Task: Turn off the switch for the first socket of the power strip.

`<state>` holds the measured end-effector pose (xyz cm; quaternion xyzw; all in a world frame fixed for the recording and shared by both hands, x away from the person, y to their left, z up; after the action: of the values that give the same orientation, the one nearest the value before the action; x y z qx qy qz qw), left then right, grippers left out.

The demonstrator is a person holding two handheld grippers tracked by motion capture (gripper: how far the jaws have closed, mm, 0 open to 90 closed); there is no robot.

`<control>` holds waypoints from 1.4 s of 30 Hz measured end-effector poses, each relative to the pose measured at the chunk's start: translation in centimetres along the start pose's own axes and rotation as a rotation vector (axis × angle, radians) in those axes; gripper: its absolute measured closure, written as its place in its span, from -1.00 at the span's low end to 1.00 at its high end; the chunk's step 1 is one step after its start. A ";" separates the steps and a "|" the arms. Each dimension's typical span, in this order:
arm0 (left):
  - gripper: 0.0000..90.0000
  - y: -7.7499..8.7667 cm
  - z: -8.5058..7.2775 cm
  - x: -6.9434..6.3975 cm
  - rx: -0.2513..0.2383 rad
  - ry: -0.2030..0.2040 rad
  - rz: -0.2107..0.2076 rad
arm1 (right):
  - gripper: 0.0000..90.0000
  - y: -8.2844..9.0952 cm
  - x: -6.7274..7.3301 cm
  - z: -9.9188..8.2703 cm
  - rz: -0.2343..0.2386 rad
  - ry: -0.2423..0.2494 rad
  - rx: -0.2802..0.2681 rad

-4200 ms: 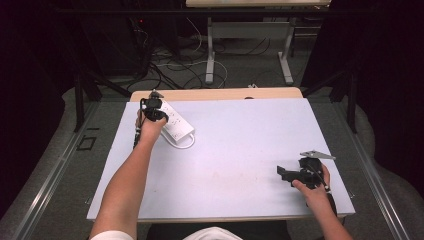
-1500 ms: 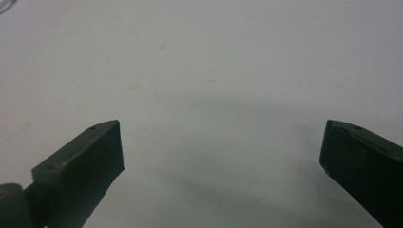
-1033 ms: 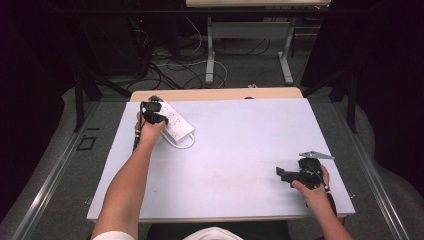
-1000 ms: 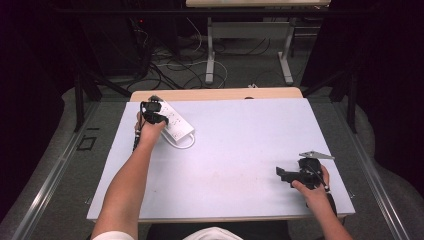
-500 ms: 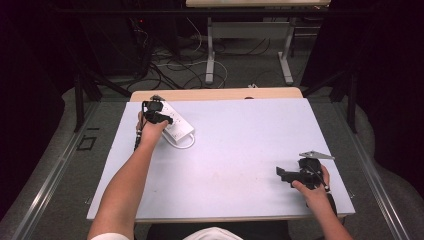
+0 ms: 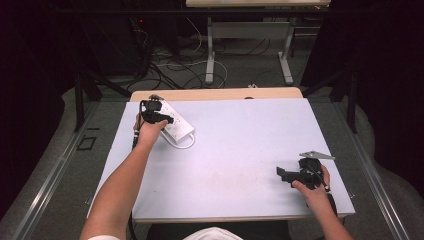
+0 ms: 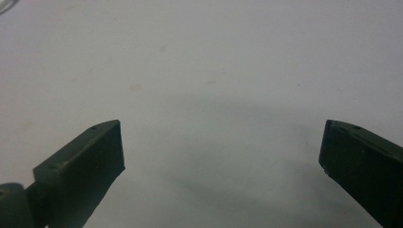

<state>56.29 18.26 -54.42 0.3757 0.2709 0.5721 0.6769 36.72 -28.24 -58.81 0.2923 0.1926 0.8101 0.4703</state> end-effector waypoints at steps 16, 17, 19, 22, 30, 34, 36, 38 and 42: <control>-0.14 2.5 0.1 -1.8 -0.048 -0.072 -0.037 | -0.99 0.0 0.0 0.0 -0.001 0.003 0.001; -0.14 2.7 0.1 -2.0 -0.047 -0.066 -0.037 | -0.99 0.0 0.0 0.0 0.000 0.003 0.001; -0.14 3.0 0.1 -2.2 -0.057 -0.073 -0.048 | -0.99 0.0 0.0 0.0 0.001 0.005 0.000; -0.16 3.5 0.0 -2.6 -0.065 -0.074 -0.063 | -0.99 0.0 0.1 0.0 0.003 0.006 0.001; -0.23 4.7 -0.4 -3.7 -0.072 -0.069 -0.134 | -0.99 0.0 0.1 0.0 0.006 0.009 0.004; -0.29 5.4 -0.7 -4.1 -0.091 -0.076 -0.146 | -0.99 0.0 0.1 0.0 0.007 0.012 0.004; -0.34 5.8 -0.8 -4.2 -0.099 -0.065 -0.151 | -0.99 0.0 0.1 0.0 0.007 0.012 0.004; -0.42 6.1 -0.9 -4.2 -0.107 -0.065 -0.152 | -0.99 0.0 0.1 0.0 0.007 0.012 0.004; -0.54 6.6 -1.3 -4.1 -0.108 -0.058 -0.153 | -0.99 0.0 0.1 0.0 0.008 0.015 0.004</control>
<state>50.68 14.93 -50.07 0.3333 0.2478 0.5214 0.7454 36.64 -28.15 -58.76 0.2879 0.1967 0.8137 0.4652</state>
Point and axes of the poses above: each handheld gripper's, and its own axes: y roughly backward along the jaws, z roughly out of its top, x roughly to its left, the point moved 5 cm from there along -y, roughly forward along the jaws, and after that the axes turned 10 degrees about z, right-handed, at the moved point
